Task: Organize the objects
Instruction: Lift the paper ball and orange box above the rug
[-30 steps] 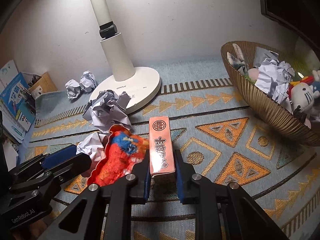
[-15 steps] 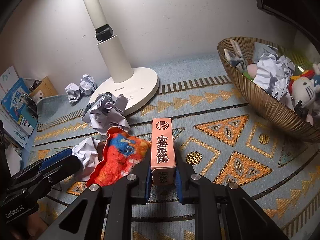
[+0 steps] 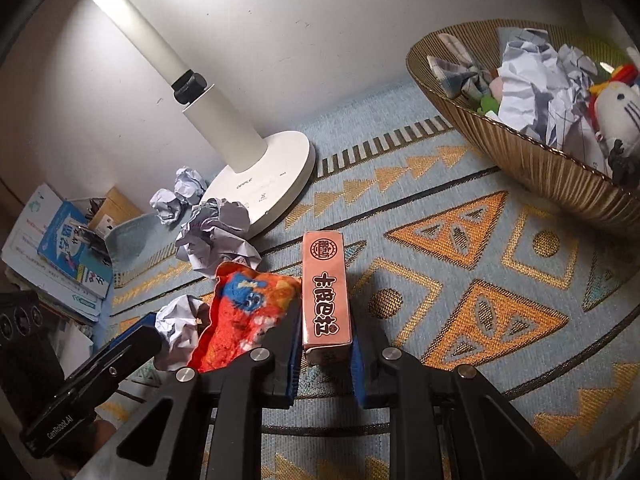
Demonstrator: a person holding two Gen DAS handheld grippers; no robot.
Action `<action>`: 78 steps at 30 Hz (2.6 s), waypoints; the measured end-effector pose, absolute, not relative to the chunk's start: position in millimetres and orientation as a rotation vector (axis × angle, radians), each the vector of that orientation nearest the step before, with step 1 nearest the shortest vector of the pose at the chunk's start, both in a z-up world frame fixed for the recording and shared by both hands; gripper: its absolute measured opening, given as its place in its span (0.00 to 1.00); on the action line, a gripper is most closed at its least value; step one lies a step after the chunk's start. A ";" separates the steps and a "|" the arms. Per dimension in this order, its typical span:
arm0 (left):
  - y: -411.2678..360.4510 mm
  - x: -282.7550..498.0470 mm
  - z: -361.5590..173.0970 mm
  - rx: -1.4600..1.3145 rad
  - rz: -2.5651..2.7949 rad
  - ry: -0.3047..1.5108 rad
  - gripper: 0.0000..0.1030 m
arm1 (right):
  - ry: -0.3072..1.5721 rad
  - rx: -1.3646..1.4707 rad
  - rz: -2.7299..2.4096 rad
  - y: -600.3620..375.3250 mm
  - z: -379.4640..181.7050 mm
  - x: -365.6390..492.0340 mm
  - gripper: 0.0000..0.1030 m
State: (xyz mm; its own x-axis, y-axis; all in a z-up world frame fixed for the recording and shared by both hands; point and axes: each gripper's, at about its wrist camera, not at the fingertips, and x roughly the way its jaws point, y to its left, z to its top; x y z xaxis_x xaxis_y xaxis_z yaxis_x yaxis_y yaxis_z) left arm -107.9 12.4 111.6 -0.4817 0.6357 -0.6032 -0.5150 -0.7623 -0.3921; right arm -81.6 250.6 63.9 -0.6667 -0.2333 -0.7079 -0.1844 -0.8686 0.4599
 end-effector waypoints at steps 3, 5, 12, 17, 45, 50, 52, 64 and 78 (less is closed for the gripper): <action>12.5 -108.0 111.1 -1.003 2.225 -0.206 0.35 | -0.792 1.264 -2.729 249.5 65.6 -81.1 0.18; 12.4 -109.7 109.3 -1.021 2.211 -0.212 0.35 | -0.761 1.257 -2.752 246.3 68.4 -80.5 0.18; 13.7 -121.6 93.1 -1.157 2.156 -0.259 0.51 | -0.778 1.284 -2.728 246.9 63.6 -85.2 0.19; 18.5 -125.8 86.1 -1.199 2.123 -0.272 0.44 | -0.704 1.285 -2.762 239.8 66.2 -85.2 0.19; -32.8 -0.4 110.4 -1.025 2.396 -0.329 0.36 | -0.951 1.222 -2.497 204.3 62.1 67.3 0.26; -31.3 -0.9 108.5 -1.037 2.403 -0.324 0.36 | -0.891 1.211 -2.526 206.2 66.6 67.0 0.31; -30.0 0.4 108.9 -1.033 2.412 -0.313 0.36 | -0.824 1.214 -2.546 201.3 69.3 64.9 0.35; -20.9 9.7 115.1 -0.977 2.466 -0.210 0.38 | -0.822 1.162 -2.602 233.6 72.3 62.4 0.81; -18.3 9.6 114.3 -0.981 2.454 -0.192 0.38 | -0.614 1.155 -2.691 212.3 93.4 83.3 0.93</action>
